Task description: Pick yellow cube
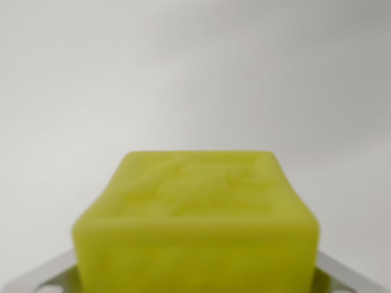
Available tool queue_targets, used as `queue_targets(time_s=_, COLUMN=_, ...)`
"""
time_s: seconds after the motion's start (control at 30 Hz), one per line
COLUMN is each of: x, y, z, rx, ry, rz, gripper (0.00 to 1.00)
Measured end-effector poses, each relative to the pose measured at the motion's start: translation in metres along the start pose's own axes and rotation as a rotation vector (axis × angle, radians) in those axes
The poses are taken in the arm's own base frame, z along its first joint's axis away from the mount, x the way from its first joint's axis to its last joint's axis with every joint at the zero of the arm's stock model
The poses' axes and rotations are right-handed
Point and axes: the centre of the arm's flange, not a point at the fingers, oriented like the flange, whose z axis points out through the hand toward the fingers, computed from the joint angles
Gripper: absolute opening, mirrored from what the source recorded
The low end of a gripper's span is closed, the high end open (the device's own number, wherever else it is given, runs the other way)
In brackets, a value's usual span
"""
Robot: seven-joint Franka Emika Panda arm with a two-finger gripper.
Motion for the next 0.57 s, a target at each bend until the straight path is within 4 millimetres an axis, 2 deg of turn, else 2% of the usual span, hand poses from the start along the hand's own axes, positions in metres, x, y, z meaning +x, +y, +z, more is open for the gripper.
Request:
queue_targets(time_s=0.23, x=0.0000, y=0.0000, z=-0.0100, rx=0.000, ry=0.000, rz=0.000, gripper=0.00)
queue_targets(time_s=0.57, x=0.0000, y=0.0000, z=-0.0108, rx=0.000, ry=0.000, rz=0.000, gripper=0.00)
